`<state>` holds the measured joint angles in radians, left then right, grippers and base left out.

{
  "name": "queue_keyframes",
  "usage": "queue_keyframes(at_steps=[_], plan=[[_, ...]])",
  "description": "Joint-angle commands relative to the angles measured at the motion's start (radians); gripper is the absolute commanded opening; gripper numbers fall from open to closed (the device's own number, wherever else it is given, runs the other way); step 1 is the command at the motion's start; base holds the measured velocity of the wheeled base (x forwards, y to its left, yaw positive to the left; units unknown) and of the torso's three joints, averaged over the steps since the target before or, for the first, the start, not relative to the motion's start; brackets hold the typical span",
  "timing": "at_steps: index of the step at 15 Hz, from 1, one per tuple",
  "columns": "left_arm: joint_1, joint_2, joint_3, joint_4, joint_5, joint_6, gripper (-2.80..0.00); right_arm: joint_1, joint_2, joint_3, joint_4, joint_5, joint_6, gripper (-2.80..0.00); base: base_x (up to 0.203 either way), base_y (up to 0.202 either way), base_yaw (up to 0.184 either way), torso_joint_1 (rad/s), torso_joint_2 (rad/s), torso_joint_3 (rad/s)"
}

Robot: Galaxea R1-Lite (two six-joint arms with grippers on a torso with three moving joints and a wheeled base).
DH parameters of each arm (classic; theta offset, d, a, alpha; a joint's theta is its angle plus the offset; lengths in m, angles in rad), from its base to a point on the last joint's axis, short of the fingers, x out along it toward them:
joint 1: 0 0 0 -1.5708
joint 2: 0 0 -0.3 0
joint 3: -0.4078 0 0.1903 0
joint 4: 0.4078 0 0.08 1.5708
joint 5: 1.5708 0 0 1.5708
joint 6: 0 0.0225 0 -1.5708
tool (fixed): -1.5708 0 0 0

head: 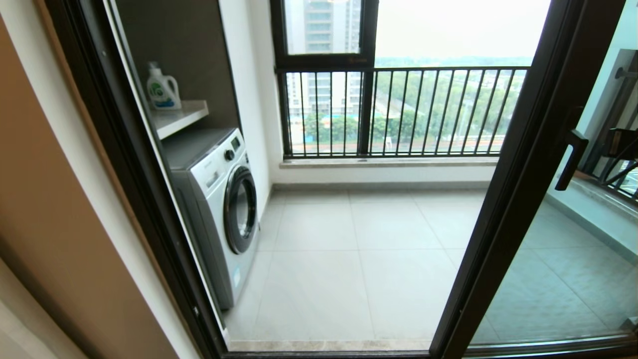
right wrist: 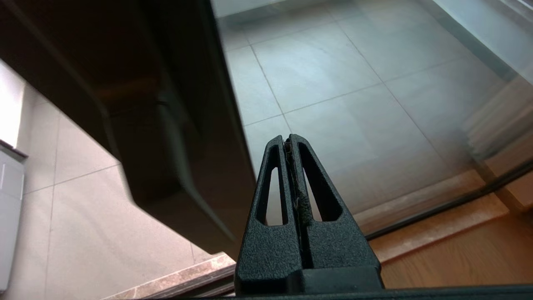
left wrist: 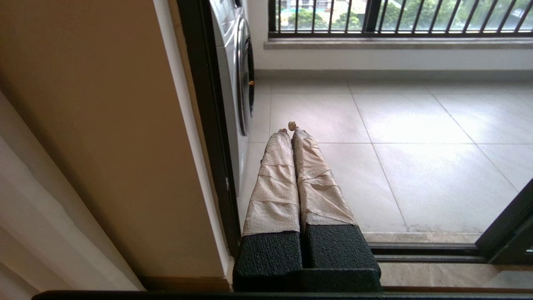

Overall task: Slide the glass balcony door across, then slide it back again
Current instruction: Close the slid door

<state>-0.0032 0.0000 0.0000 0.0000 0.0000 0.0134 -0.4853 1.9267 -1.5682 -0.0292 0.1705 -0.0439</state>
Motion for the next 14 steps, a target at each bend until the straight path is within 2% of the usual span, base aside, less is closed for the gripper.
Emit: queue_keyframes(at_steps=[1,5,14], plan=[[0.0,0.002,0.0,0.0,0.0,0.0,-2.8,0.034,0.006,0.016,-0.024,0.001,0.002,-2.8,0.0,0.0,0.0,0.0,0.0,0.0],[0.0,0.002,0.0,0.001,0.0,0.0,-2.8,0.086,-0.002,0.051,-0.038,0.001,0.015,-2.8,0.0,0.0,0.0,0.0,0.0,0.0],[0.0,0.002,0.0,0.0,0.0,0.0,-2.8,0.146,-0.018,0.102,-0.058,0.001,0.022,-2.8,0.0,0.0,0.0,0.0,0.0,0.0]])
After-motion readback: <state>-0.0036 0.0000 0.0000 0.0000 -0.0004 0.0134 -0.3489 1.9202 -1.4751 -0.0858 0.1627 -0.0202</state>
